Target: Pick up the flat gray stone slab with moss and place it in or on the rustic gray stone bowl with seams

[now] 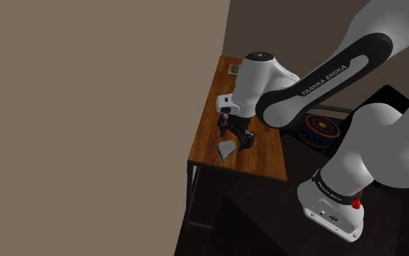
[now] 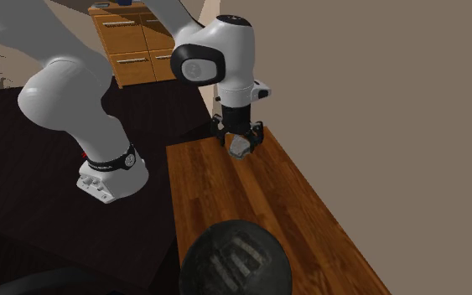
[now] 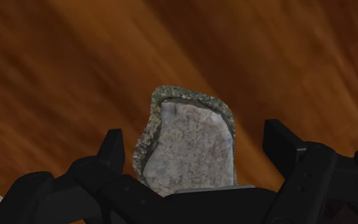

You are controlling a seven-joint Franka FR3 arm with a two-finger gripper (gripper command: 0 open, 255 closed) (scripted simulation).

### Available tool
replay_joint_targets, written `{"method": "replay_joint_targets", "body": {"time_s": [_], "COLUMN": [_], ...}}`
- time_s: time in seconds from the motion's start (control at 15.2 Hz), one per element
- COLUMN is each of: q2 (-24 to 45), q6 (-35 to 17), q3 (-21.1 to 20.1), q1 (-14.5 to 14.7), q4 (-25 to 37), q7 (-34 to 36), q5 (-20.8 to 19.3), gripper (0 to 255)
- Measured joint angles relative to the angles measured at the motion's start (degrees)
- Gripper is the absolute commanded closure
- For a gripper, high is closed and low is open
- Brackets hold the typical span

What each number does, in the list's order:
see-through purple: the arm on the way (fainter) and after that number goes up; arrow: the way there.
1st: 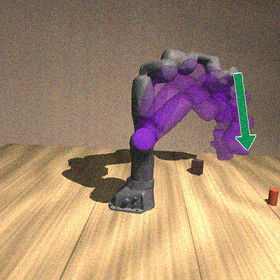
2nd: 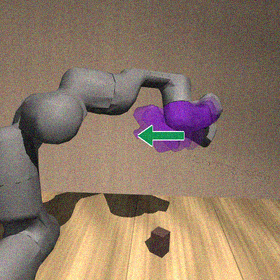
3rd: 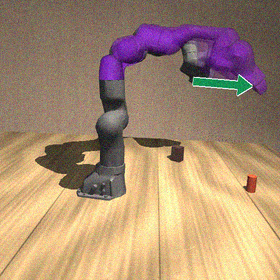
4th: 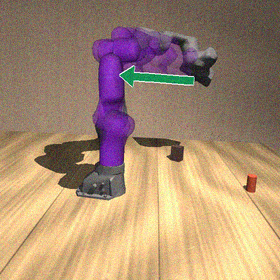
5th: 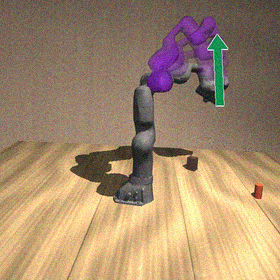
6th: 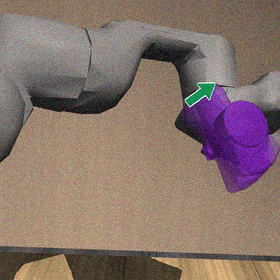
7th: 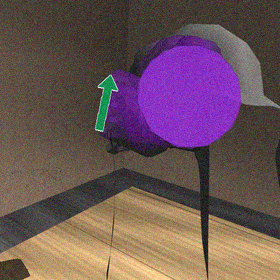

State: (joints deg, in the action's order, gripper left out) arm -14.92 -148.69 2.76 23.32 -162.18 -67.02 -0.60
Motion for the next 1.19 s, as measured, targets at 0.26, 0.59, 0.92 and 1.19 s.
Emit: {"method": "replay_joint_targets", "body": {"time_s": [0.26,0.59,0.92,1.19], "q2": [0.1,0.0,0.1,-2.5], "q6": [-0.1,-0.1,-0.1,3.1], "q3": [0.0,0.0,0.0,-0.1], "q1": [0.0,0.0,0.0,-0.1], "q4": [0.0,0.0,0.0,0.7], "q7": [0.0,0.0,0.0,0.1], "q5": [0.0,0.0,0.0,-0.1], "gripper": [255,255,255,255]}}
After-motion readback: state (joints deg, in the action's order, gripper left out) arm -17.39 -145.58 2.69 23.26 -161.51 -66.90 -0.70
